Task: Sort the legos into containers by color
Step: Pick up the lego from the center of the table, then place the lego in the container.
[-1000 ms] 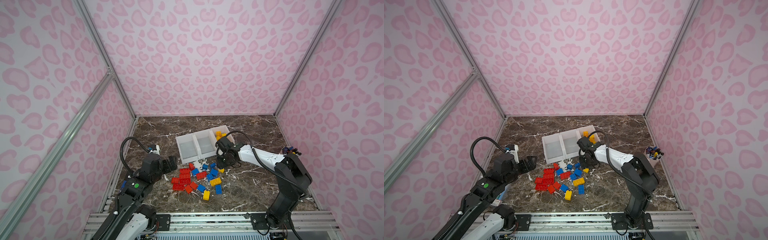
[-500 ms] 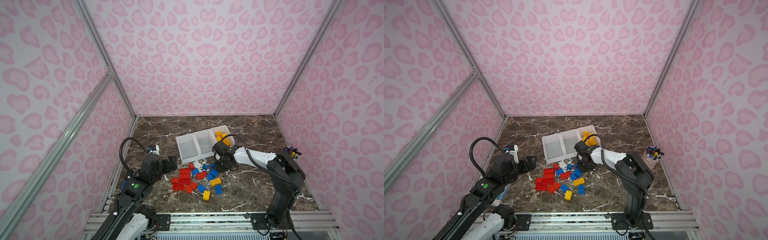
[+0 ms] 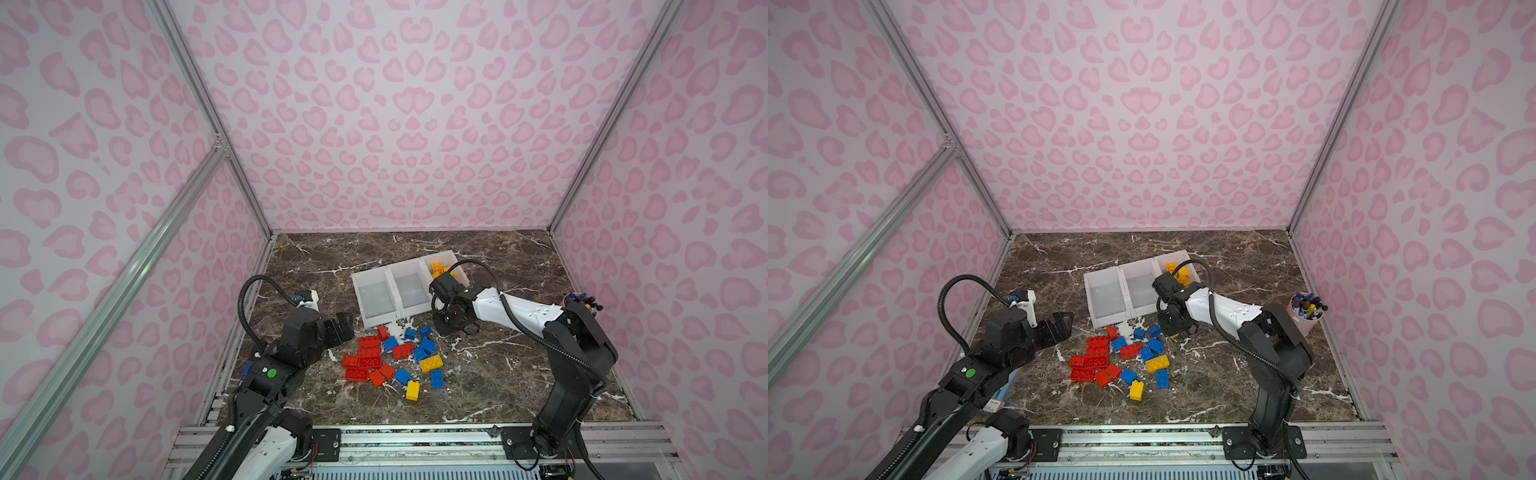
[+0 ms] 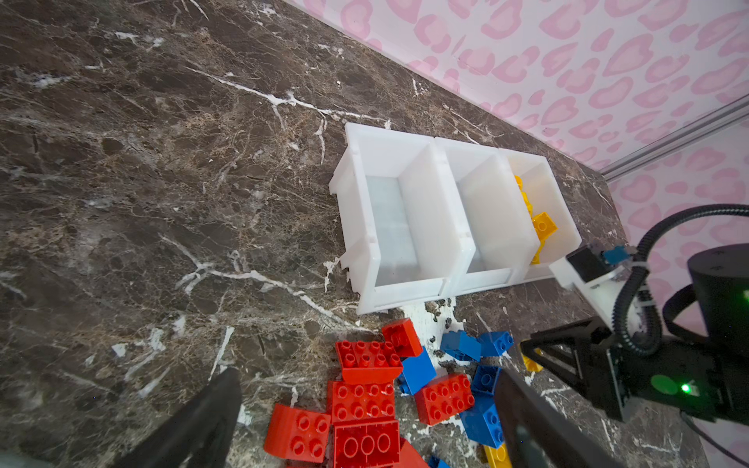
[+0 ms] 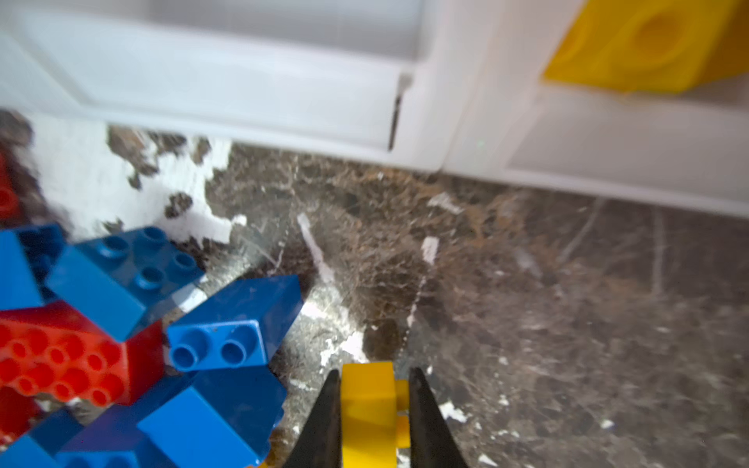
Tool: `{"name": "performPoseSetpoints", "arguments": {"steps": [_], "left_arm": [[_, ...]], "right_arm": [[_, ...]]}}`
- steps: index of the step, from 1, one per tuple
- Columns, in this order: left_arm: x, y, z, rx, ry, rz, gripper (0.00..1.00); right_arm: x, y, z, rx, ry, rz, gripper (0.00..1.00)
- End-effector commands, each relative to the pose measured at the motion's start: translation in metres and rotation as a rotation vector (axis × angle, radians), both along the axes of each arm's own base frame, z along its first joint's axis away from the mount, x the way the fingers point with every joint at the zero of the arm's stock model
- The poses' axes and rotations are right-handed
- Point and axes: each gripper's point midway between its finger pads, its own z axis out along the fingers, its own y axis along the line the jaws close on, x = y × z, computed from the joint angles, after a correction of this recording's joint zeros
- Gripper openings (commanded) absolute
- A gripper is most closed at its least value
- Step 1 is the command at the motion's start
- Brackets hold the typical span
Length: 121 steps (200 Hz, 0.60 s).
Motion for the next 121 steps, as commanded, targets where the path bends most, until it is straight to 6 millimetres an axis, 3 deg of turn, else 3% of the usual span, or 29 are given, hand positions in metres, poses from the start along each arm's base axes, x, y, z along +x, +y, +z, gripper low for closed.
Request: {"name": "performPoseSetpoints", "arguments": {"steps": [1,30,48,82,121], "left_arm": [[-0.001,0.001,0.002,0.002,-0.002,0.005,0.98],[-0.001,0.001,0.001,0.001,0.001,0.005,0.98],[-0.001,0.001,0.001,-0.003,0.001,0.004,0.98],[-0.002,0.000,0.000,-0.004,0.006,0.000,0.98],[-0.003,0.001,0.001,-0.005,0.005,0.001,0.98]], "right_arm": [[0.025,-0.003,0.027,0.049,-0.049,-0.026,0.21],[0.089,-0.009,0.075,0.114,-0.151,-0.097,0.20],[0.124,-0.009,0.088,0.109,-0.184,-0.118,0.20],[0.170,-0.010,0.076,0.057,-0.171,-0.152,0.21],[0.190,-0.012,0.060,0.021,-0.153,-0.199,0.23]]}}
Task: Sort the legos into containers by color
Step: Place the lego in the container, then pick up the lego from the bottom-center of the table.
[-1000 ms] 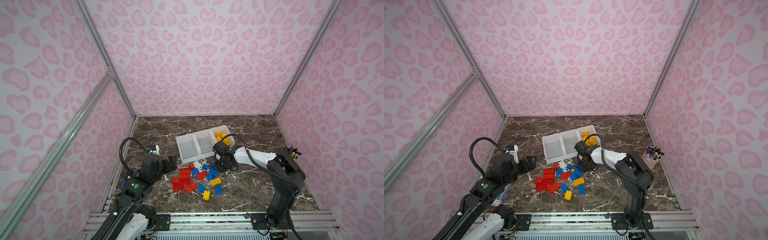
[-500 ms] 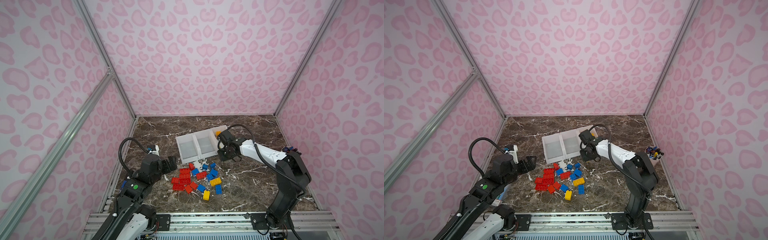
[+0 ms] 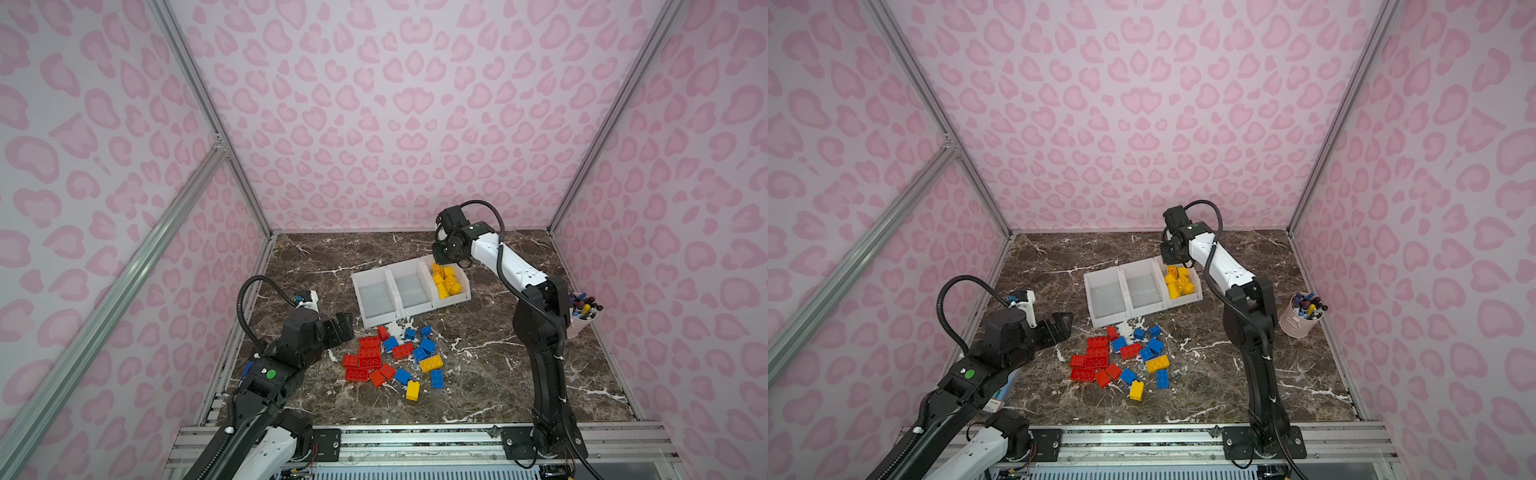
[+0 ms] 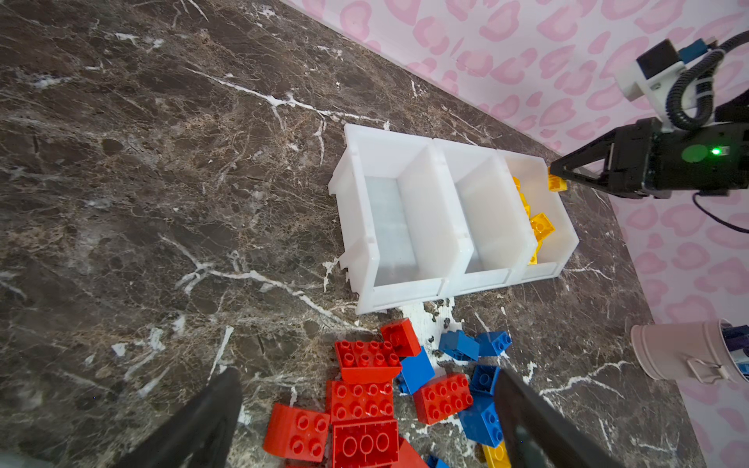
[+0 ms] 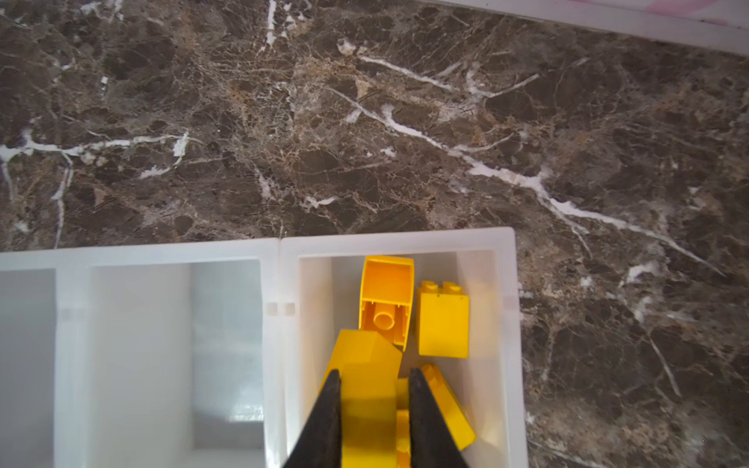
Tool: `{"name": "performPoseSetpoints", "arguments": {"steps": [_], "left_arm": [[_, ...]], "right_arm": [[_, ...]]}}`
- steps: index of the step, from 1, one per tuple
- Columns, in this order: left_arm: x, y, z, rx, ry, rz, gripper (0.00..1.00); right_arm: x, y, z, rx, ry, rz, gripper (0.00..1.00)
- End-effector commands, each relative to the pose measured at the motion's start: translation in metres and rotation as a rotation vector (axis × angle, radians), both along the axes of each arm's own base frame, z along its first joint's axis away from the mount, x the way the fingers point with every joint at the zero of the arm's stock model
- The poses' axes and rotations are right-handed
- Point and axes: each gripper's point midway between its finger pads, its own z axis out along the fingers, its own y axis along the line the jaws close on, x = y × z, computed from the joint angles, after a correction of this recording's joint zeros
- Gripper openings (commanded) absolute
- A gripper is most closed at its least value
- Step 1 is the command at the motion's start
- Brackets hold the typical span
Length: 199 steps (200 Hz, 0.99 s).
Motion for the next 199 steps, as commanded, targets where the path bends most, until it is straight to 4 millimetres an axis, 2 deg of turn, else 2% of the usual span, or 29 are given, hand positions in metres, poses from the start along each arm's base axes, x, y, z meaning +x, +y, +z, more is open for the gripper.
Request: {"name": "performPoseSetpoints", "arguments": {"steps": [1,24,52,76,115,152,199], "left_arm": [[-0.002,0.000,-0.001,-0.002,0.008,0.001,0.98],[-0.003,0.000,0.000,-0.002,0.008,0.000,0.98],[-0.003,0.001,0.000,-0.004,0.004,0.003,0.98],[-0.003,0.001,0.000,-0.002,0.005,0.003,0.98],[-0.002,0.001,0.000,-0.006,0.006,0.005,0.98],[0.000,0.001,-0.001,-0.004,0.004,0.006,0.98],[0.002,-0.003,-0.005,-0.004,0.017,-0.005,0.98]], "right_arm": [[-0.004,-0.010,-0.012,-0.053,0.053,-0.034,0.23],[-0.004,-0.009,-0.016,-0.040,0.058,-0.045,0.32],[-0.005,-0.008,-0.013,-0.030,0.057,-0.051,0.48],[-0.005,-0.007,0.003,-0.013,0.029,-0.049,0.54],[-0.016,-0.005,0.043,0.028,-0.026,-0.034,0.55],[-0.057,0.005,0.063,0.067,-0.054,0.006,0.56],[-0.128,0.012,0.046,0.083,-0.009,0.044,0.56]]}}
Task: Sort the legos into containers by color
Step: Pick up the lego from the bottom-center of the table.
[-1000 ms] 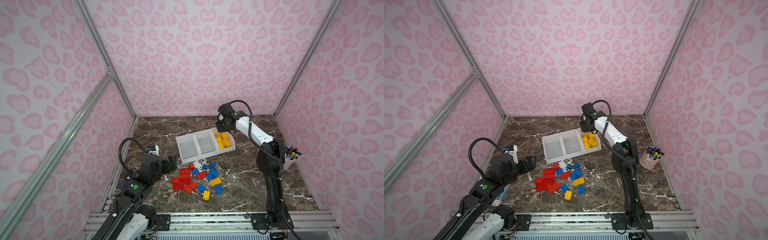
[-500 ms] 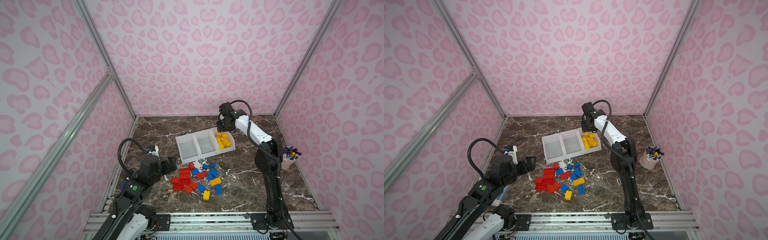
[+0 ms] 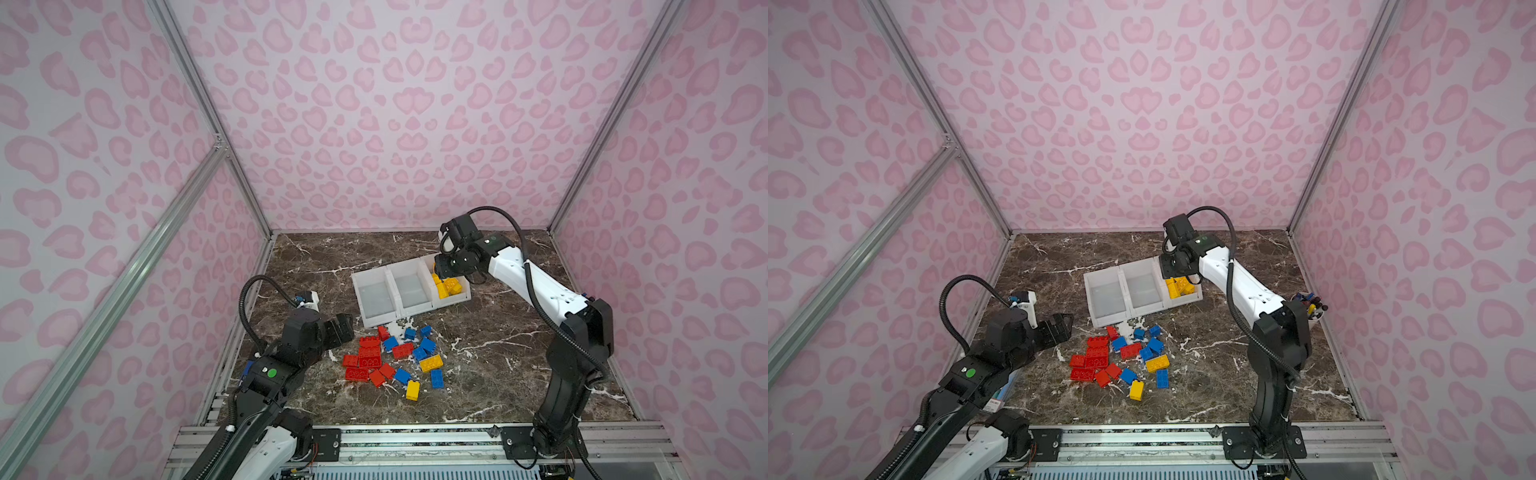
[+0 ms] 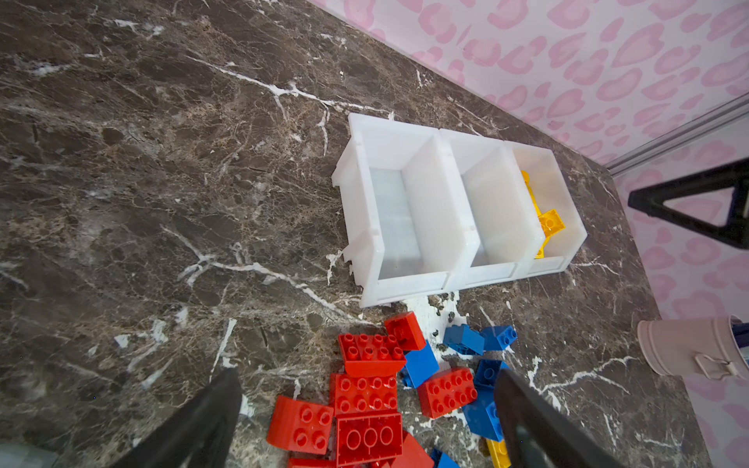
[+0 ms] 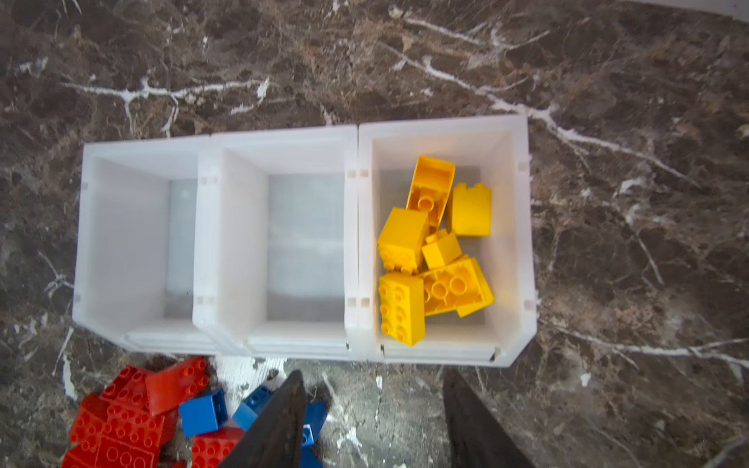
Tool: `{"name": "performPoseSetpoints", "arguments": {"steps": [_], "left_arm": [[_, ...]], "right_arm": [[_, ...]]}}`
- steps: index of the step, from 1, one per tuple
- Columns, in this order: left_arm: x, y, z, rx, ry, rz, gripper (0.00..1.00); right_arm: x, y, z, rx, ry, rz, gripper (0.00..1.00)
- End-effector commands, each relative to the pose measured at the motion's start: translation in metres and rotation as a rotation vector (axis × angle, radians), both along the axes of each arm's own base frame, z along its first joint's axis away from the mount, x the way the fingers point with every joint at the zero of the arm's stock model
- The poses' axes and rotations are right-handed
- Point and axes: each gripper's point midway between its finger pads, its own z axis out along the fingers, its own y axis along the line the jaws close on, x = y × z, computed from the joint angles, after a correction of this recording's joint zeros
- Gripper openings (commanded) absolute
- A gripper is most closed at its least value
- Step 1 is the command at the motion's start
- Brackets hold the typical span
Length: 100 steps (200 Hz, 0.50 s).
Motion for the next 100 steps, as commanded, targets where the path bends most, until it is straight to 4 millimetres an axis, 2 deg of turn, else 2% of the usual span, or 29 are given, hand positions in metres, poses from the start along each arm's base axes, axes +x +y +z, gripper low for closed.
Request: {"name": "performPoseSetpoints", "arguments": {"steps": [1,14,18,46,68,100], "left_arm": [[0.003,-0.002,0.003,-0.013,-0.013,-0.002,0.98],[0.003,-0.004,0.003,-0.014,-0.013,-0.010,0.98],[0.003,-0.004,0.003,-0.014,-0.012,-0.011,0.98],[0.001,-0.004,0.000,-0.014,-0.001,-0.014,0.98],[0.000,-0.005,-0.006,-0.012,0.020,-0.020,0.98],[-0.004,-0.006,-0.012,-0.025,0.040,-0.025,0.97]], "right_arm": [[-0.021,0.005,-0.006,0.019,0.007,0.002,0.56],[-0.041,0.007,-0.008,-0.006,0.014,0.028,0.56],[-0.052,0.003,-0.020,-0.032,0.043,0.033,0.56],[-0.095,0.007,-0.039,-0.075,0.102,0.072,0.56],[-0.123,0.018,-0.052,-0.088,0.132,0.108,0.56],[-0.153,0.029,-0.071,-0.077,0.170,0.116,0.57]]}}
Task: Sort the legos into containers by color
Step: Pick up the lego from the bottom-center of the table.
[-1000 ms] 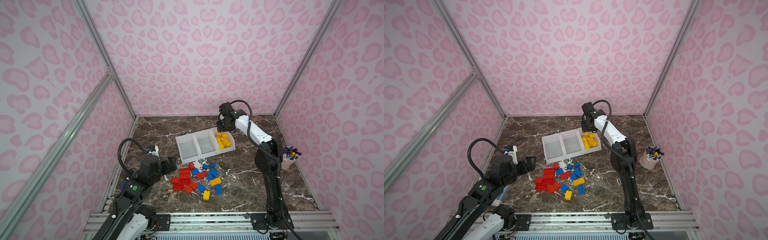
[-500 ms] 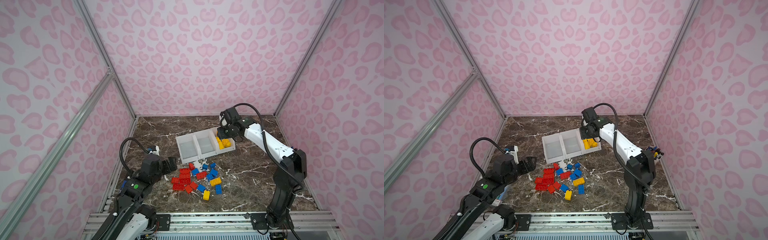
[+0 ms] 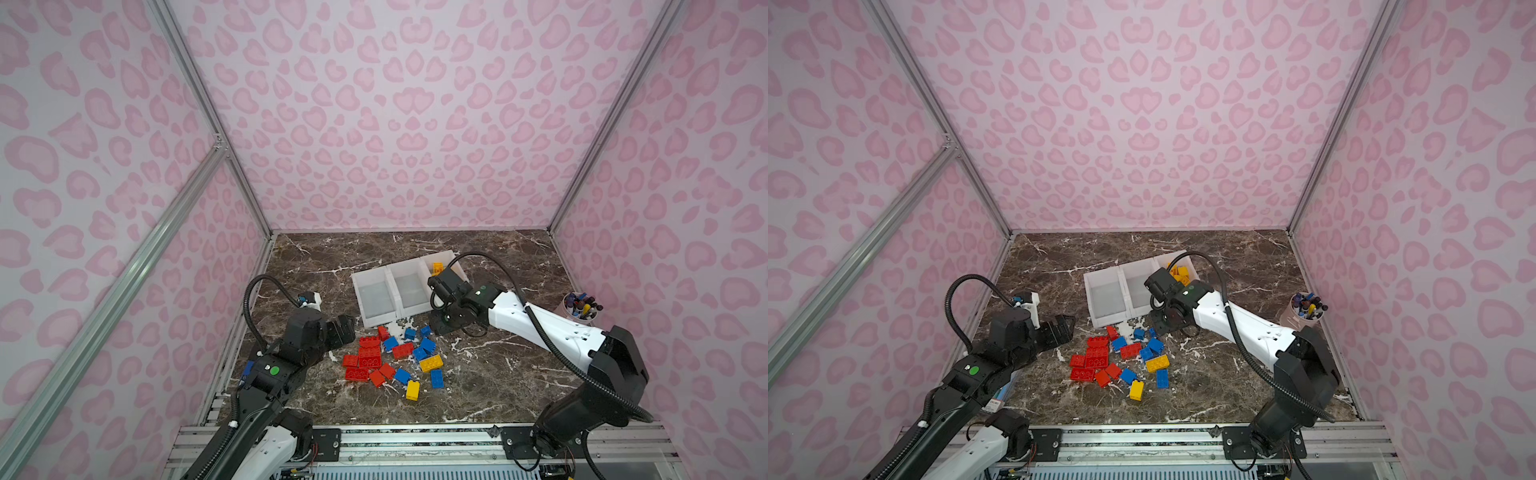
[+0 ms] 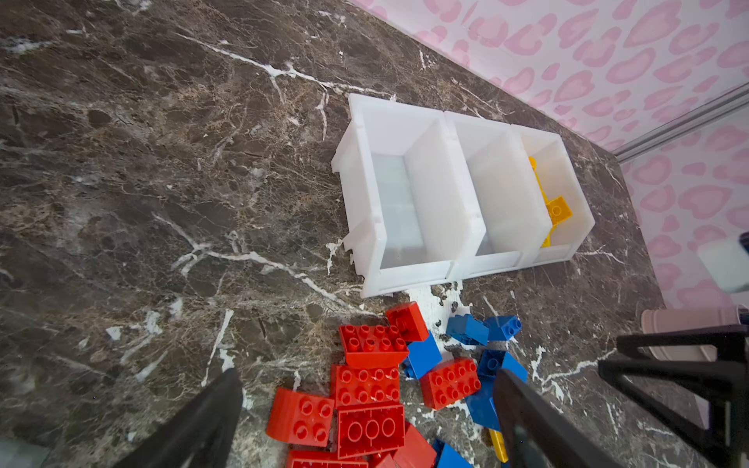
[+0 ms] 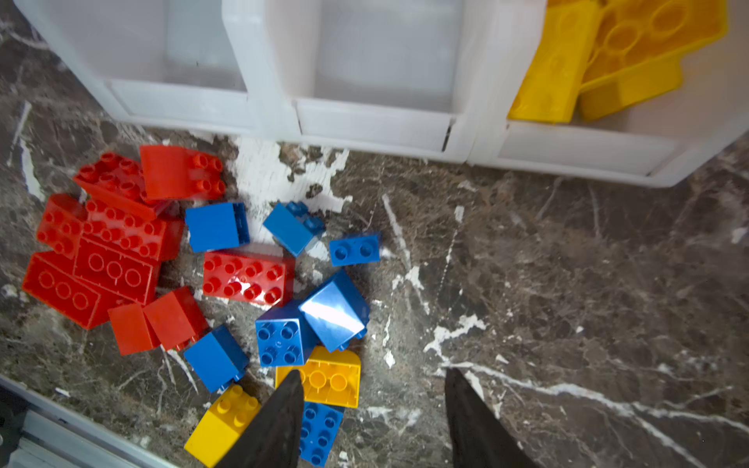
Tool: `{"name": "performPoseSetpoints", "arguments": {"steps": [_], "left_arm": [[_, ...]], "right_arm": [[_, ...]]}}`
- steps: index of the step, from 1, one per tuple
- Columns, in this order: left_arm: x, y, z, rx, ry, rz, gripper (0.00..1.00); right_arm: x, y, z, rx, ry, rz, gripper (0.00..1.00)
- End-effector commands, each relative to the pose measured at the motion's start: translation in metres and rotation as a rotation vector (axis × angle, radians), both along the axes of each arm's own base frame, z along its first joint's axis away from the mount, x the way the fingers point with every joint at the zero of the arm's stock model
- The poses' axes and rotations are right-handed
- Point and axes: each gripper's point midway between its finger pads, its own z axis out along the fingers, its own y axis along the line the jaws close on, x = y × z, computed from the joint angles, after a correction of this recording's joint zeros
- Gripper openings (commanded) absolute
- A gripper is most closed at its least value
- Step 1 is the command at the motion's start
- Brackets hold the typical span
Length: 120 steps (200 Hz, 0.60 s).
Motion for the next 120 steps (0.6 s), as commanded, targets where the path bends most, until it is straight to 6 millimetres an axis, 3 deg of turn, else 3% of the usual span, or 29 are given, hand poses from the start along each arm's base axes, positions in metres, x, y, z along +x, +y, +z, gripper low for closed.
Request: {"name": "performPoseSetpoints", "arguments": {"steps": [1,71,120], "left_arm": [[-0.003,-0.002,-0.002,-0.023,0.008,-0.001,0.97],[-0.017,0.013,-0.012,-0.004,0.021,0.048,0.97],[-0.018,0.012,-0.011,-0.015,0.012,0.046,0.97]], "right_arm": [[-0.013,0.007,-0.009,0.019,0.012,-0.033,0.57],[-0.079,0.061,-0.029,0.034,0.081,0.021,0.60],[-0.096,0.072,-0.047,0.022,0.100,-0.158,0.62]]}}
